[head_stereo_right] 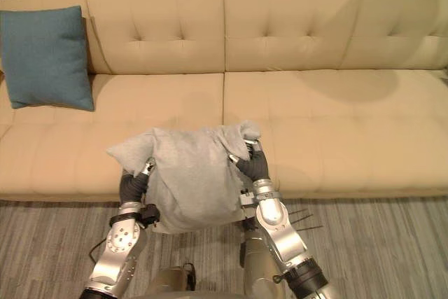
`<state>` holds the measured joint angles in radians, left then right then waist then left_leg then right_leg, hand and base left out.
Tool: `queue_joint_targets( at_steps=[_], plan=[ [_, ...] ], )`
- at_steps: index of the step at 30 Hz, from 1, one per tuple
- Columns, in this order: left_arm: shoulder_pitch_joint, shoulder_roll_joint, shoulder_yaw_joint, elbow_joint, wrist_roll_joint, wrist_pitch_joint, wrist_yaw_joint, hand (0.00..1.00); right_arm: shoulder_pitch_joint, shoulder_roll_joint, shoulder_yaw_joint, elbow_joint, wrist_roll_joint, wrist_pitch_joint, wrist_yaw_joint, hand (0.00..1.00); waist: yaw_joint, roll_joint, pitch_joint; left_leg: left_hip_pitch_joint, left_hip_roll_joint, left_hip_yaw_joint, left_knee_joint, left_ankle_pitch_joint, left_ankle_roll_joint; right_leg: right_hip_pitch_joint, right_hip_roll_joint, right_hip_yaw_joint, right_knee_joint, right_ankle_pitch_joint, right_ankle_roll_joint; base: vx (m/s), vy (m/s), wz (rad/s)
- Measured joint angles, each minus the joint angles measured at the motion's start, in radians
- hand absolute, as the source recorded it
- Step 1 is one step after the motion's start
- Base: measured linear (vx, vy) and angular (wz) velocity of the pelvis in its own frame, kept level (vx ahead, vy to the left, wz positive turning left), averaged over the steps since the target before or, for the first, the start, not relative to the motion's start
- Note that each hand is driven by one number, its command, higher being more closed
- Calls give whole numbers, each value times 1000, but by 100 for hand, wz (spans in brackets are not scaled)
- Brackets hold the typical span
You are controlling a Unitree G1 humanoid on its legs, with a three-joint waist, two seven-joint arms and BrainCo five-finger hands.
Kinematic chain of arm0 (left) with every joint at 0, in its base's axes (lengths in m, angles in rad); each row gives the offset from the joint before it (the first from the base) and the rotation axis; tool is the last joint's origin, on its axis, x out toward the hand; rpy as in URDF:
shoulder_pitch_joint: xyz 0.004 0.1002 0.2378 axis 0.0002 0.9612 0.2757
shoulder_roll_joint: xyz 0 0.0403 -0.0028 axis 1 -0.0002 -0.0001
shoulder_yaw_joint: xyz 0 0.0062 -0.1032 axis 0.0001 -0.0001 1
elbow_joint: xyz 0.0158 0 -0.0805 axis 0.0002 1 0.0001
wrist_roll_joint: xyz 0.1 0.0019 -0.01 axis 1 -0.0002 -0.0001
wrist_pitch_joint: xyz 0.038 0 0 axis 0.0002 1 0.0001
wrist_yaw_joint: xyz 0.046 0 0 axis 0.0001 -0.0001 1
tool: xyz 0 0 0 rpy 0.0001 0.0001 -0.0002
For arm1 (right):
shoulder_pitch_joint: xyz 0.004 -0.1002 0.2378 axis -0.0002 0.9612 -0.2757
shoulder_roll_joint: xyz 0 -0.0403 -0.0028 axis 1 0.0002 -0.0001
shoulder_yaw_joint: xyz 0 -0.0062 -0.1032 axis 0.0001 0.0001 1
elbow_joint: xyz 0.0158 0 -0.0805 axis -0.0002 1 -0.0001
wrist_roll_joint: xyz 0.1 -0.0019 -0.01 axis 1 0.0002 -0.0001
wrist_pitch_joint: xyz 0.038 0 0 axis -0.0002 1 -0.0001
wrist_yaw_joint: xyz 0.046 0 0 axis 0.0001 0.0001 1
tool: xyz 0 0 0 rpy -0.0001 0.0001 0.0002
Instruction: Pick up cushions and gather them together orderly.
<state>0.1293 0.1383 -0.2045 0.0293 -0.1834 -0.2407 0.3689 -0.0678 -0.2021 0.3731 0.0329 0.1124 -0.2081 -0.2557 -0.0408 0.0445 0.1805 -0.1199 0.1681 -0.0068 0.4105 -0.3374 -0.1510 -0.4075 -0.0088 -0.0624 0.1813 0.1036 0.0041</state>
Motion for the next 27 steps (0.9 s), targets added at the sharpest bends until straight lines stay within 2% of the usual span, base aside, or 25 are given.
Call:
queue_joint_targets(
  at_steps=[2, 3, 5, 6, 9, 10, 11, 12, 13, 15, 17, 19, 21, 23, 26, 27],
  plan=[
    [-22, -5, 0, 8, 0, 0, -10, 100, 0, -2, -16, -22, 0, 0, 1, 100, 7, 5, 2, -112, 44, -27, 249, 60, -68, 28, 40, -21, -2, -25, -29, 437, -193, -6],
    [-25, -12, 1, 23, 0, 0, -30, 100, -1, -3, -24, -22, 4, 0, 1, 100, 16, 6, 2, -161, 68, -14, 389, 114, -65, 63, 56, -21, -8, -38, -49, 371, -110, -22],
    [-35, -27, 0, 58, -1, 0, -52, 100, 0, -4, -38, -36, 5, 0, 0, 100, 22, 6, 2, -213, 76, 23, 521, 105, -46, 115, 64, -13, -18, -53, -68, 317, -21, -28],
    [-46, -35, 0, 71, 0, 3, -64, 100, 0, -4, -49, -64, 6, -2, 0, 100, 27, 6, 2, -246, 76, 69, 547, 83, -7, 151, 57, 6, -49, -53, -68, 276, 32, -20],
    [-64, -39, 0, 78, 0, 4, -71, 100, -7, -1, -64, -99, 5, -6, 0, 100, 31, 5, 2, -287, 69, 101, 476, 53, 41, 198, 38, 18, -91, -60, -58, 207, 99, -5],
    [-85, -38, -1, 88, 0, 6, -78, 100, -16, -1, -73, -99, 4, -11, 0, 100, 32, 5, 3, -285, 47, 104, 336, 52, 43, 213, 17, 13, -95, -59, -56, 149, 166, -1],
    [-97, -39, -3, 87, 0, 6, -79, 100, -16, 2, -87, -99, 4, -19, 0, 100, 31, 9, 2, -262, 35, 113, 167, 79, 23, 218, 6, 14, -94, -62, -38, 132, 185, -10],
    [-104, -40, -5, 87, 0, 5, -79, 100, -17, 2, -92, -99, 4, -21, 0, 100, 34, 20, 2, -246, 41, 121, 79, 154, 32, 223, 10, 18, -94, -66, -25, 123, 229, -22],
    [-124, -32, -11, 86, 0, 3, -78, 100, -17, 17, -109, -96, 4, -20, 0, 100, 34, 38, 2, -226, 40, 122, 9, 185, 85, 231, 20, 38, -94, -87, 16, 107, 256, -11],
    [-155, -26, -10, 86, 0, 5, -76, 100, -19, 52, -126, -98, 3, -20, 0, 100, 32, 22, -1, -228, 5, 141, -20, 198, 99, 204, -15, 54, -86, -83, 22, 84, 244, -1],
    [-197, -14, -5, 78, 0, 4, -57, 100, -65, 85, -136, -96, 0, -19, -8, 100, 37, 22, -1, -228, -31, 164, -50, 209, 116, 179, -46, 79, -81, -81, 25, 47, 215, -10],
    [-262, -3, 16, 78, 2, 5, -38, 100, -134, 99, -136, -94, -4, -19, -30, 100, 49, 21, 0, -232, -44, 177, -69, 217, 129, 160, -58, 95, -83, -72, 38, -5, 120, -14],
    [-358, 41, 20, 79, 27, 5, 10, 100, -261, 108, -138, -57, -11, -19, -67, 100, 58, 12, 7, -244, -46, 187, -80, 227, 135, 147, -62, 108, -101, -55, 58, -45, 42, -13],
    [-525, 102, 30, 113, 71, 5, 83, 100, -457, 111, -151, 29, -48, -23, -126, 100, 60, -1, 26, -278, -45, 186, -82, 246, 135, 113, -58, 115, -104, -41, 60, -86, -19, -6],
    [-765, 151, 70, 227, 106, 6, 142, 100, -679, 115, -197, 140, -80, -24, -174, 100, 65, -17, 71, -319, -43, 177, -89, 275, 133, 75, -52, 114, -109, -16, 58, -139, -21, 2],
    [-897, 177, 88, 291, 140, 12, 175, 100, -791, 118, -229, 200, -96, -25, -206, 100, 64, -27, 99, -342, -41, 170, -100, 295, 130, 53, -45, 112, -117, 2, 52, -150, -68, 10]
  ],
)
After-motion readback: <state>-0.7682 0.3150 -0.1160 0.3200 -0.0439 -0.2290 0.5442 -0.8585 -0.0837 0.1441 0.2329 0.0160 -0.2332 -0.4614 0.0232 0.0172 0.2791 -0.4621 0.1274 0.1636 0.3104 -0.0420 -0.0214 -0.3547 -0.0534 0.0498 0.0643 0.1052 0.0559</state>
